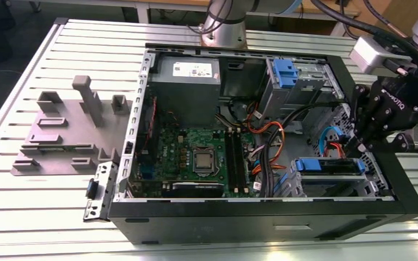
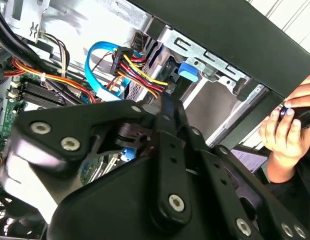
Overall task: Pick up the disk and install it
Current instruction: 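Insert the first disk wire, then insert the second disk wire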
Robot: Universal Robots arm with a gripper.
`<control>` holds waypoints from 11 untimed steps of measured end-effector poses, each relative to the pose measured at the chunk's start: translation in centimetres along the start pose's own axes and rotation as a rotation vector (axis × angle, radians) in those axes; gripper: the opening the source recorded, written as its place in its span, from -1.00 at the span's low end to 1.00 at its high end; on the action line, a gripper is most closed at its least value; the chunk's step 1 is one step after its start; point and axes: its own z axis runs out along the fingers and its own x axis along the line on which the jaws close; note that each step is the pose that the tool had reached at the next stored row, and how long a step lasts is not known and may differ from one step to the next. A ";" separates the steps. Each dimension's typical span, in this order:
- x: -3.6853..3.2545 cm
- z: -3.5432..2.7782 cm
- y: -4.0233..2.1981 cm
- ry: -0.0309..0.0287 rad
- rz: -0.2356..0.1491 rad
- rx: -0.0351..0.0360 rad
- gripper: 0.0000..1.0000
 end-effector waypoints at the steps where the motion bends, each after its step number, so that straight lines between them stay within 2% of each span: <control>1: 0.00 0.00 0.00 0.0000 0.000 0.0000 -0.68; 2: 0.00 0.00 0.00 -0.0001 0.000 0.0000 -0.68; 3: 0.00 -0.01 0.00 0.0000 0.000 0.0000 -0.79; 11: 0.01 -0.08 0.01 0.0000 0.000 0.0000 -0.79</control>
